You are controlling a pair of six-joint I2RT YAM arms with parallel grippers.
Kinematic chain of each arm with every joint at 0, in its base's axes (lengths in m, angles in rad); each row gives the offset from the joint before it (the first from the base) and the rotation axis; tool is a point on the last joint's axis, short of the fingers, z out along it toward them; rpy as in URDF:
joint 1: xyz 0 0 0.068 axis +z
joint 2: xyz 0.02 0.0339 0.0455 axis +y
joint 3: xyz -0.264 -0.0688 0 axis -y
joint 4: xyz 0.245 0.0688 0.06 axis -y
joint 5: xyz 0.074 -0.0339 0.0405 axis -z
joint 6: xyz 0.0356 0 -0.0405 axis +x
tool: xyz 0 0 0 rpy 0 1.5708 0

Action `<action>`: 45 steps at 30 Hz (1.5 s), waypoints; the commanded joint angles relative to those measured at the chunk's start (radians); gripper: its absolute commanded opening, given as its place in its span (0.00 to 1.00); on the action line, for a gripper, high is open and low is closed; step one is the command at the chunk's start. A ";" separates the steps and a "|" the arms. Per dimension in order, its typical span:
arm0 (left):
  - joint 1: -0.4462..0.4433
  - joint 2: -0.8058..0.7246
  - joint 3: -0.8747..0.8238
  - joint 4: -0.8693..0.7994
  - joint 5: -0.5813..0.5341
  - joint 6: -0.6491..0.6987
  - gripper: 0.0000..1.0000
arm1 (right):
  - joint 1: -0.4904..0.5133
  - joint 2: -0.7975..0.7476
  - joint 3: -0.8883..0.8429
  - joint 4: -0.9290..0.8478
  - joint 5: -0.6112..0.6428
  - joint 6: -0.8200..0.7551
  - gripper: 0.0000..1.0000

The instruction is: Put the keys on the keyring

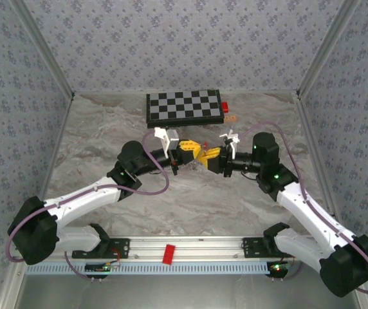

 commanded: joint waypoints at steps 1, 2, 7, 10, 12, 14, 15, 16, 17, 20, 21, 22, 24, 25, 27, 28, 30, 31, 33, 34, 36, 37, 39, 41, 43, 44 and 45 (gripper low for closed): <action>-0.005 -0.028 -0.001 0.054 -0.015 0.001 0.00 | -0.025 -0.051 -0.002 -0.046 0.011 -0.027 0.25; -0.005 -0.028 0.000 0.049 -0.012 0.004 0.00 | -0.037 -0.066 -0.004 -0.044 0.014 -0.022 0.26; -0.006 -0.022 0.000 0.044 0.008 0.005 0.00 | -0.073 -0.114 -0.006 0.047 0.003 0.042 0.39; -0.006 -0.015 0.010 0.033 0.031 0.005 0.00 | -0.078 -0.097 0.005 0.106 -0.005 0.077 0.41; -0.005 -0.013 0.010 0.029 0.039 0.004 0.00 | -0.076 -0.077 0.014 0.146 -0.014 0.096 0.40; -0.005 -0.013 0.012 0.026 0.044 0.005 0.00 | -0.075 -0.059 0.021 0.172 -0.019 0.109 0.40; -0.006 -0.013 0.012 0.024 0.048 0.005 0.00 | -0.073 -0.052 0.026 0.184 -0.022 0.113 0.40; -0.007 -0.013 0.013 0.021 0.051 0.005 0.00 | -0.071 -0.044 0.028 0.192 -0.026 0.116 0.39; -0.007 -0.013 0.016 0.016 0.052 0.005 0.00 | -0.067 -0.034 0.032 0.200 -0.031 0.118 0.39; -0.006 -0.013 0.016 0.014 0.053 0.006 0.00 | -0.054 -0.014 0.042 0.209 -0.047 0.117 0.38; -0.006 -0.013 0.017 0.013 0.052 0.006 0.00 | -0.049 -0.009 0.044 0.210 -0.052 0.115 0.37; -0.007 -0.013 0.017 0.011 0.054 0.006 0.00 | -0.044 -0.006 0.045 0.210 -0.057 0.112 0.37; -0.008 -0.013 0.017 0.010 0.054 0.008 0.00 | -0.036 -0.002 0.054 0.203 -0.060 0.102 0.36; -0.008 -0.011 0.017 0.010 0.056 0.007 0.00 | -0.032 -0.001 0.057 0.199 -0.059 0.098 0.34; -0.008 -0.010 0.018 0.010 0.059 0.006 0.00 | -0.029 0.006 0.063 0.190 -0.057 0.090 0.30; -0.008 -0.010 0.018 0.010 0.061 0.006 0.00 | -0.026 0.009 0.065 0.189 -0.059 0.088 0.28; -0.008 -0.010 0.018 0.010 0.062 0.006 0.00 | -0.022 0.018 0.068 0.186 -0.062 0.085 0.23; -0.007 -0.010 0.018 0.008 0.062 0.006 0.00 | -0.021 0.022 0.069 0.184 -0.065 0.084 0.20; -0.008 -0.011 0.018 0.005 0.064 0.006 0.00 | -0.017 0.026 0.072 0.179 -0.067 0.080 0.15; -0.008 -0.012 0.018 0.005 0.065 0.006 0.00 | -0.016 0.028 0.072 0.180 -0.069 0.077 0.11; -0.006 -0.014 0.018 0.003 0.062 0.008 0.00 | -0.015 0.031 0.073 0.171 -0.072 0.073 0.03; -0.007 -0.016 0.018 0.002 0.061 0.008 0.00 | -0.014 0.031 0.074 0.164 -0.074 0.070 0.00; -0.007 -0.017 0.019 -0.001 0.060 0.009 0.00 | -0.015 0.026 0.074 0.144 -0.073 0.056 0.00; -0.008 -0.021 0.018 -0.012 0.055 0.012 0.00 | -0.018 0.018 0.075 0.115 -0.072 0.038 0.00; -0.006 -0.027 0.020 -0.036 0.051 0.024 0.00 | -0.024 0.005 0.079 0.075 -0.072 0.012 0.00; -0.006 -0.030 0.022 -0.054 0.045 0.031 0.00 | -0.031 -0.001 0.082 0.048 -0.076 -0.004 0.00; -0.003 -0.035 0.023 -0.076 0.038 0.035 0.04 | -0.041 -0.008 0.086 0.015 -0.080 -0.023 0.00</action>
